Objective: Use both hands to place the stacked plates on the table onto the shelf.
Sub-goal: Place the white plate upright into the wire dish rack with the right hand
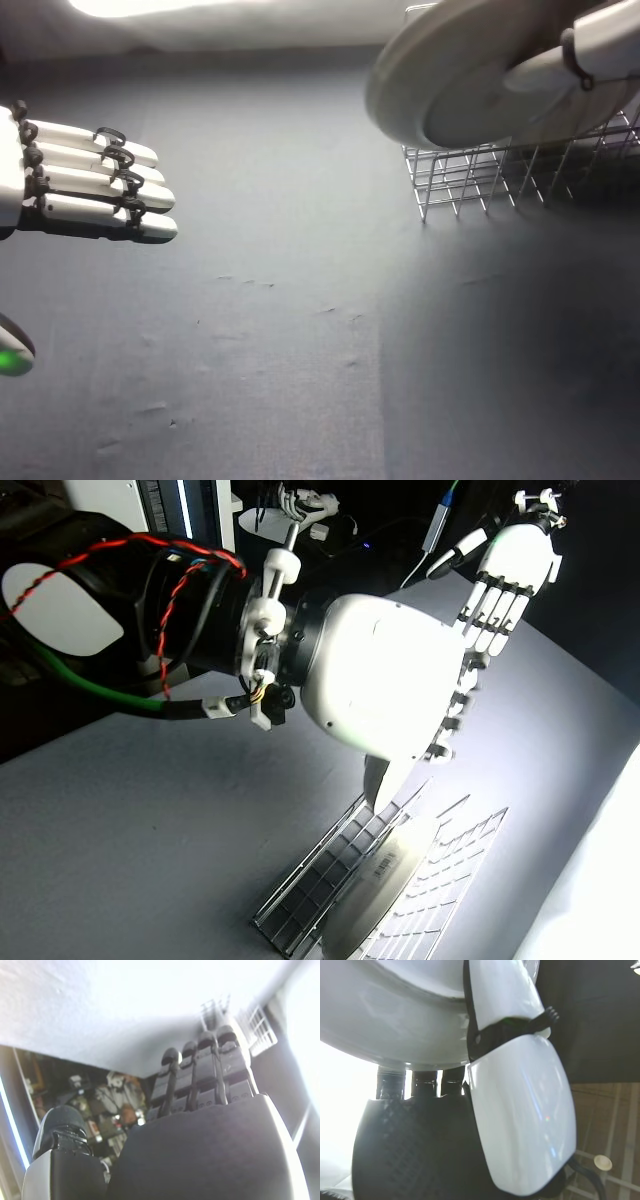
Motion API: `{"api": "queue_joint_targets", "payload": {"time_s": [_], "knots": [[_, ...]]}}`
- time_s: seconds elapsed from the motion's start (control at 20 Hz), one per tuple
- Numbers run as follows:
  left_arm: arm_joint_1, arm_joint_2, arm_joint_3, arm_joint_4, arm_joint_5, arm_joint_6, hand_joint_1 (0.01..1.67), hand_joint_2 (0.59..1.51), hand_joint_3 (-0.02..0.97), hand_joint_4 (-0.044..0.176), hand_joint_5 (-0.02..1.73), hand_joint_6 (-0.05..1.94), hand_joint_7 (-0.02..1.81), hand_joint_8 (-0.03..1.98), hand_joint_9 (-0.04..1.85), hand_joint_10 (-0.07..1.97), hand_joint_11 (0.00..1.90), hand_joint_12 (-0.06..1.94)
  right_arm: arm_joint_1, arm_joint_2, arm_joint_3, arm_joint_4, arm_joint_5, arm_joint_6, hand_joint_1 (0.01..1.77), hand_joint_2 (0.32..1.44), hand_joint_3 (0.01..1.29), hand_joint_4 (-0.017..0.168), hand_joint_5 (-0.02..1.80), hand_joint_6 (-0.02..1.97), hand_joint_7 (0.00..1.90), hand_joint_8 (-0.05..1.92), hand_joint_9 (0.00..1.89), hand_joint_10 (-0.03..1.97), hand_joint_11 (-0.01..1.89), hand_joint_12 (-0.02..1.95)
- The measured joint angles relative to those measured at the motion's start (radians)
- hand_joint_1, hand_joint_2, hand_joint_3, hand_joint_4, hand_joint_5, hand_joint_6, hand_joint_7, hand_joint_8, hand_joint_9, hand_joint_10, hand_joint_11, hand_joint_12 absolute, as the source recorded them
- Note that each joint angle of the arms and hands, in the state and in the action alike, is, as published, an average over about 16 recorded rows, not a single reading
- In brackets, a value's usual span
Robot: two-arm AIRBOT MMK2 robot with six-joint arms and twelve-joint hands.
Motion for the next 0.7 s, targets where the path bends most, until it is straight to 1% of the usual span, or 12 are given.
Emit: {"api": "queue_joint_targets", "payload": {"time_s": [0.25,0.5,0.7], "knots": [[-0.010,0.000,-0.009,0.011,-0.004,-0.006,0.01,1.041,0.019,0.005,0.04,0.02,0.01,0.00,0.02,0.01,0.02,0.02,-0.041,0.011,0.028,-0.012,0.008,0.000,1.49,0.97,0.01,-0.004,0.94,0.87,1.04,0.77,1.04,0.86,0.83,1.52],[-0.016,0.000,-0.015,0.021,-0.005,-0.010,0.01,1.035,0.020,0.005,0.04,0.02,0.02,0.00,0.02,0.01,0.02,0.02,-0.103,0.014,0.050,-0.036,0.037,0.000,1.49,0.97,0.01,-0.004,0.96,0.86,1.04,0.75,1.03,0.85,0.83,1.51],[-0.019,0.000,-0.017,0.026,-0.006,-0.012,0.01,1.031,0.020,0.005,0.04,0.02,0.02,0.00,0.02,0.01,0.01,0.02,-0.156,0.014,0.062,-0.062,0.072,-0.001,1.48,0.98,0.01,-0.004,0.95,0.88,1.03,0.74,1.01,0.88,0.82,1.39]]}}
